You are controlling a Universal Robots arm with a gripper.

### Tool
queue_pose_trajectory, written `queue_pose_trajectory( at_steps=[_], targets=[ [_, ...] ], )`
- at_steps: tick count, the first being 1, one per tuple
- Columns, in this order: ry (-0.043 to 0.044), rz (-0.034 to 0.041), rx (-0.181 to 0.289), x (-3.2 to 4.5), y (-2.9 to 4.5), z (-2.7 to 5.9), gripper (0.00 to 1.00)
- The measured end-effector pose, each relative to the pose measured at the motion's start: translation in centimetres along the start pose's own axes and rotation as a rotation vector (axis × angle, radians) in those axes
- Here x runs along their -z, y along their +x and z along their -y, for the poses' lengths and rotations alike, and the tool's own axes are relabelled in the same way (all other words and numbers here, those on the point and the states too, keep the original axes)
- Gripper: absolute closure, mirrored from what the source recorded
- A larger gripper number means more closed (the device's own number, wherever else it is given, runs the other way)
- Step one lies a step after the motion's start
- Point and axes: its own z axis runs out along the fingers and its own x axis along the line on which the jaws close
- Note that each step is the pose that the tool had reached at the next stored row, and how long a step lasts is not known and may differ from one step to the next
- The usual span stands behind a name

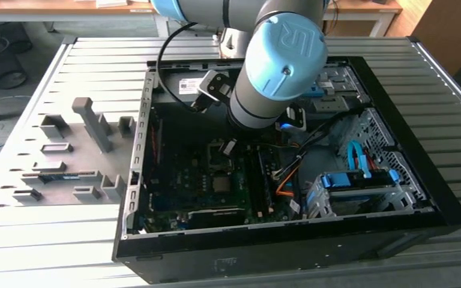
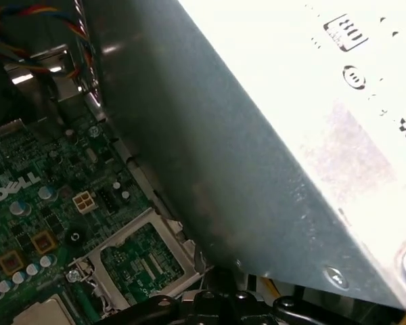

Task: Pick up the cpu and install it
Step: 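Close the cpu cover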

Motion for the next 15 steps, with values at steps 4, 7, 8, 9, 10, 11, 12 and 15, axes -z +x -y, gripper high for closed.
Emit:
queue_pose_trajectory(
  at_steps=[4,7,8,9,10,11,12,15],
  targets=[
    [-0.0006,0.0021,0.001,0.39,-0.07,-0.18,0.90],
    [-0.0023,0.0045,0.001,0.63,-0.12,-0.25,0.90],
    [-0.0029,0.0054,0.002,0.67,-0.12,-0.26,0.90],
    [-0.0034,0.0062,0.002,0.70,-0.12,-0.26,0.90],
    [-0.0039,0.0069,0.002,0.73,-0.11,-0.26,0.90],
    [-0.0043,0.0073,0.002,0.75,-0.11,-0.26,0.90],
    [-0.0048,0.0080,0.002,0.79,-0.10,-0.26,0.90],
    [-0.0072,0.0113,0.003,0.96,-0.06,-0.25,0.90]
  ],
)
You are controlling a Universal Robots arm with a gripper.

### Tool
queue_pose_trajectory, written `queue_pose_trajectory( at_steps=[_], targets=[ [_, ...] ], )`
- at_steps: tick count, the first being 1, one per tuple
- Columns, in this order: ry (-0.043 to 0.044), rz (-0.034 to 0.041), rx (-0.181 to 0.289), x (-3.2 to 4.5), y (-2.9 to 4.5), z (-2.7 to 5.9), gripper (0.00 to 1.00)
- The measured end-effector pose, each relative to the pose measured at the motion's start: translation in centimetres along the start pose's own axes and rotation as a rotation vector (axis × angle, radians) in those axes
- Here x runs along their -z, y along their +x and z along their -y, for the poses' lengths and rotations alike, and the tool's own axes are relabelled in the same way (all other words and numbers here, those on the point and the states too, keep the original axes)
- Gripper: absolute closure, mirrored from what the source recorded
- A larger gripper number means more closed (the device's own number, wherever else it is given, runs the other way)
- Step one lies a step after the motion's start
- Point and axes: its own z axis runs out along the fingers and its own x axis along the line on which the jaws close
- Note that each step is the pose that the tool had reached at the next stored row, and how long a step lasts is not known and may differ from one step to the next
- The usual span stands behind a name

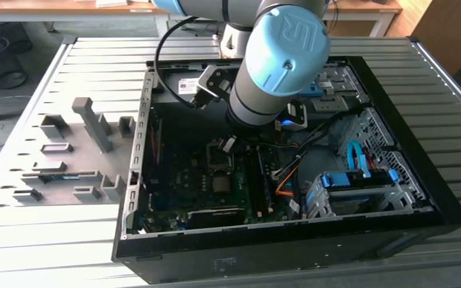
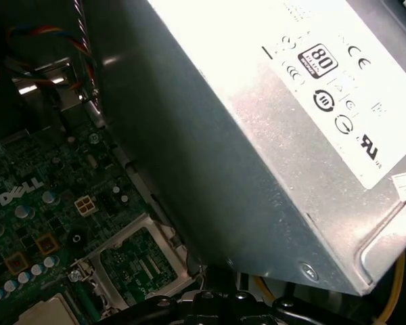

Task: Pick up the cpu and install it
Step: 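Close the cpu cover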

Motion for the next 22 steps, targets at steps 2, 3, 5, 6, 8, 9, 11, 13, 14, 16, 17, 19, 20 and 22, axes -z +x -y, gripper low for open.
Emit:
queue_pose_trajectory(
  at_steps=[2,3,5,6,8,9,11,13,14,16,17,19,20,22],
  targets=[
    [-0.0016,0.0026,0.000,0.12,0.04,0.00,0.90],
    [-0.0025,0.0037,0.001,0.18,0.06,0.01,0.90],
    [-0.0040,0.0059,0.001,0.31,0.08,0.01,0.90],
    [-0.0049,0.0071,0.001,0.35,0.10,0.02,0.90],
    [-0.0064,0.0095,0.002,0.43,0.16,0.04,0.90],
    [-0.0072,0.0106,0.002,0.45,0.18,0.06,0.90],
    [-0.0092,0.0135,0.002,0.54,0.24,0.09,0.90],
    [-0.0113,0.0165,0.003,0.66,0.30,0.11,0.90],
    [-0.0125,0.0181,0.003,0.72,0.32,0.11,0.90],
    [-0.0151,0.0217,0.004,0.89,0.34,0.11,0.90],
    [-0.0163,0.0234,0.004,0.97,0.36,0.11,0.90],
    [-0.0186,0.0267,0.005,1.08,0.39,0.11,0.90],
    [-0.0195,0.0279,0.005,1.12,0.40,0.12,0.90],
    [-0.0205,0.0287,0.005,1.15,0.41,0.17,0.90]
  ],
)
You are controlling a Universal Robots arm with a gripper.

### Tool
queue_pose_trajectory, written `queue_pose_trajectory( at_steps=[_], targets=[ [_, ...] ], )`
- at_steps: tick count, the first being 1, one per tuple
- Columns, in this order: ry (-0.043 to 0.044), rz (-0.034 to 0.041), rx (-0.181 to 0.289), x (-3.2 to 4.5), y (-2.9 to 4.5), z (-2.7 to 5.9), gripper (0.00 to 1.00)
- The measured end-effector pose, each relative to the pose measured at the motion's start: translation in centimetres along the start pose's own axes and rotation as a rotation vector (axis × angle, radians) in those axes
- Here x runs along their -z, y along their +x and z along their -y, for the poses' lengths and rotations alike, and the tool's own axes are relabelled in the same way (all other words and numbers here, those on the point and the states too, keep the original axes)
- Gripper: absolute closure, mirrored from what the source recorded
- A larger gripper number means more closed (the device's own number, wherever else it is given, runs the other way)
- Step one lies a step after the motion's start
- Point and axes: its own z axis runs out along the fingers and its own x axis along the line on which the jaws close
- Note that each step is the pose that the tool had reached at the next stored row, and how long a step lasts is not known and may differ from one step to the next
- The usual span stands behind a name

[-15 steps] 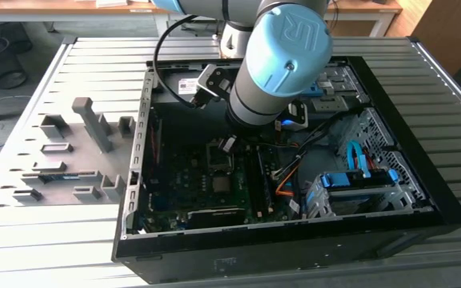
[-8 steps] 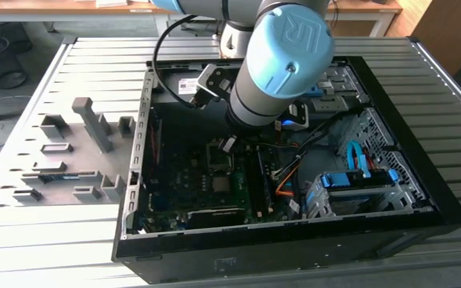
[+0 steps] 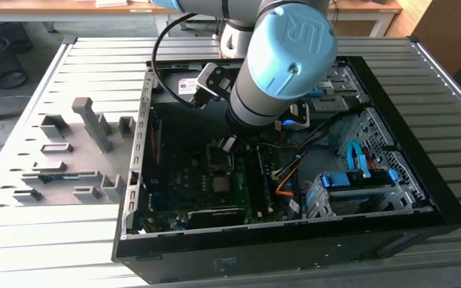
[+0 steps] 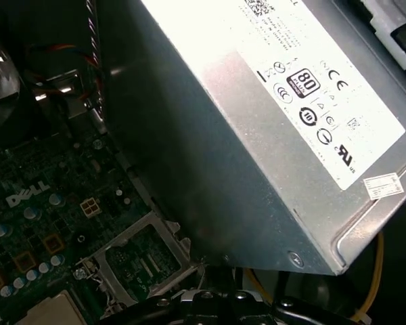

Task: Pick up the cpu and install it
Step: 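Close the cpu cover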

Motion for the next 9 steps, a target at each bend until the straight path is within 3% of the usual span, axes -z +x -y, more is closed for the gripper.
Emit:
queue_pose_trajectory(
  at_steps=[3,6,9],
  targets=[
    [-0.0032,-0.0027,-0.002,0.00,-0.23,0.38,0.90],
    [-0.0008,-0.0126,-0.005,0.09,-0.67,1.04,0.90],
    [0.0100,-0.0322,-0.008,0.15,-0.96,1.47,0.90]
  ],
)
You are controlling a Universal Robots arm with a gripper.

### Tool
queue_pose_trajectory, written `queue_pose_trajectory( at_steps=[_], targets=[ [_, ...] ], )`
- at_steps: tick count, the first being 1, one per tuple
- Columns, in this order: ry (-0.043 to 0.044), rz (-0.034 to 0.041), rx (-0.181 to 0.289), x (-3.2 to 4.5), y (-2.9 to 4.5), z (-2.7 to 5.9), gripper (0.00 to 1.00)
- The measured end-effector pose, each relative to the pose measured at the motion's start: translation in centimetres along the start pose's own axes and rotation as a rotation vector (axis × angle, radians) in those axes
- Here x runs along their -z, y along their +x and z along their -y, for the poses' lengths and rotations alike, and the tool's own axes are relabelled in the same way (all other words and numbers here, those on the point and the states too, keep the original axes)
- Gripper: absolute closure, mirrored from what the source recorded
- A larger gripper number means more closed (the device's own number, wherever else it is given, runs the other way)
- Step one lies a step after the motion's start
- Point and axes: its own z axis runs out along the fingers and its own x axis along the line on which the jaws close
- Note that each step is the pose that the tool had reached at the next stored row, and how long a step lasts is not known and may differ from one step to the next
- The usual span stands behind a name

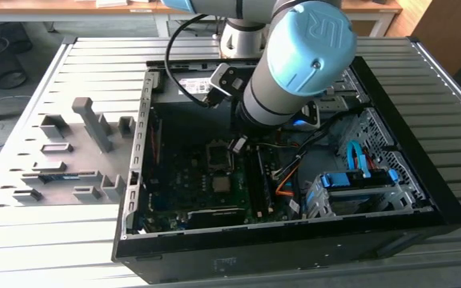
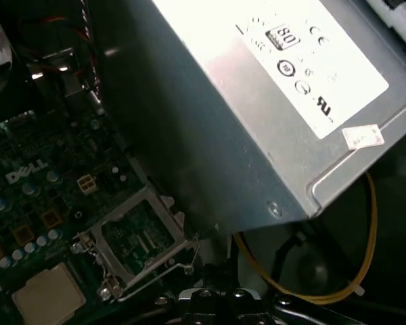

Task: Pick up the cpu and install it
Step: 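Close the cpu cover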

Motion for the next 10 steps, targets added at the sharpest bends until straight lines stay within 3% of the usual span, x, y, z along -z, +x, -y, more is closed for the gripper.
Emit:
queue_pose_trajectory(
  at_steps=[2,3,10],
  targets=[
    [0.0153,-0.0223,-0.004,0.00,-0.08,0.09,0.90],
    [0.0198,-0.0288,-0.005,-0.01,-0.11,0.10,0.90],
    [0.0229,-0.0291,-0.010,-0.32,-0.46,-0.05,0.90]
  ],
)
